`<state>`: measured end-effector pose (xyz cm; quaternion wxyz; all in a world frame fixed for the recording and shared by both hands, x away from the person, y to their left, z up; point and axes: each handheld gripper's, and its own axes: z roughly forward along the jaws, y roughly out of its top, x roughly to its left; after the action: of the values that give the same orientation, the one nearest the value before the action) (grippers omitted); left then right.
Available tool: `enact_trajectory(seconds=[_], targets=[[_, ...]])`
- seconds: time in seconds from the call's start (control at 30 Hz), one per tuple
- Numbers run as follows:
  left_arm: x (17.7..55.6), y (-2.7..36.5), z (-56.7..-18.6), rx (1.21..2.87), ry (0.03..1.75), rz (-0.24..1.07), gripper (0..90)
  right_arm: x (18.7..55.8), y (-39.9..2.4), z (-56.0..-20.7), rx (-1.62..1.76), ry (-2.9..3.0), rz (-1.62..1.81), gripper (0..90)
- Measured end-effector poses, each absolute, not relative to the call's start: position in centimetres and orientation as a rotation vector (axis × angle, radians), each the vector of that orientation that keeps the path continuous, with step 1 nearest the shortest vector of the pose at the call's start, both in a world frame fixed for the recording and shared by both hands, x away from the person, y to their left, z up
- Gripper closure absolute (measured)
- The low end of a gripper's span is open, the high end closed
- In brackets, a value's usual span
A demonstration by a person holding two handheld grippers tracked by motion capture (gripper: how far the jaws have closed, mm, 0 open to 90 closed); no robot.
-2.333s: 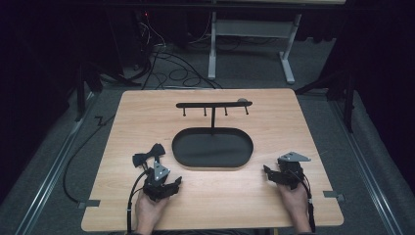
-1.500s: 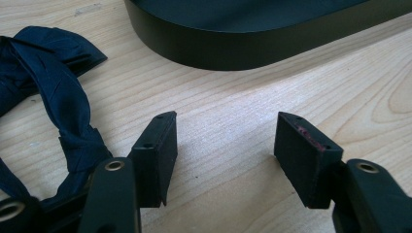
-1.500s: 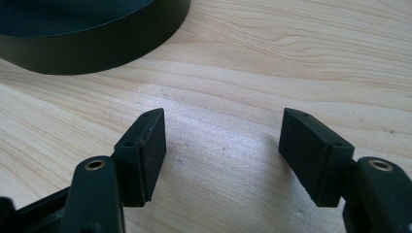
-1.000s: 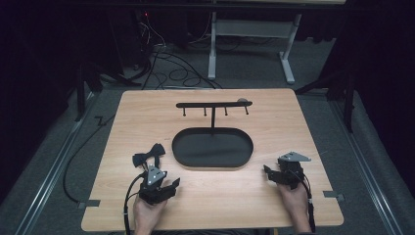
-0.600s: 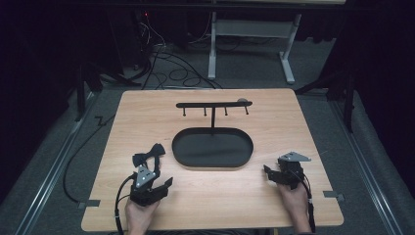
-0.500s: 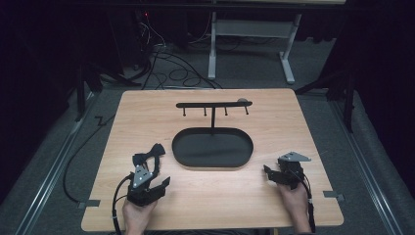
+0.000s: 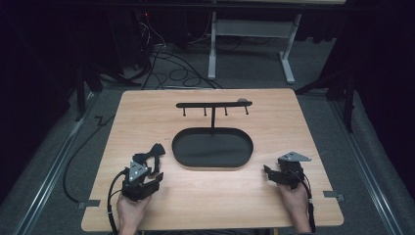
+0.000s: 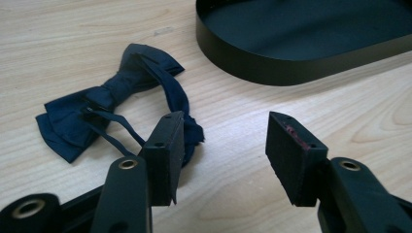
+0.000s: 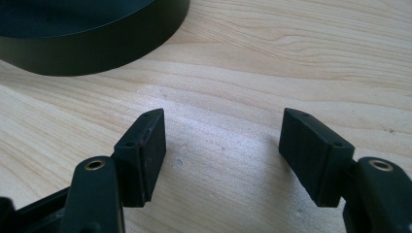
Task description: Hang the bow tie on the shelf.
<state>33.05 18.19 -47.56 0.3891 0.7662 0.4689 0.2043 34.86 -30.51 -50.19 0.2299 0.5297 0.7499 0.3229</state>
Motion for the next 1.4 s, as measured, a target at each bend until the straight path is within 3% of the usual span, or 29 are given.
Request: enact_trajectory(seconds=[1.0,1.4], targets=[[36.6,17.5,-49.4,2.07,1.275,0.525,57.9,34.9,-30.5,-50.2,1.458,2.064,0.892,35.4],[36.9,17.6,-49.6,2.076,1.281,0.503,69.9,34.9,-30.5,-50.2,1.458,2.064,0.893,35.4]])
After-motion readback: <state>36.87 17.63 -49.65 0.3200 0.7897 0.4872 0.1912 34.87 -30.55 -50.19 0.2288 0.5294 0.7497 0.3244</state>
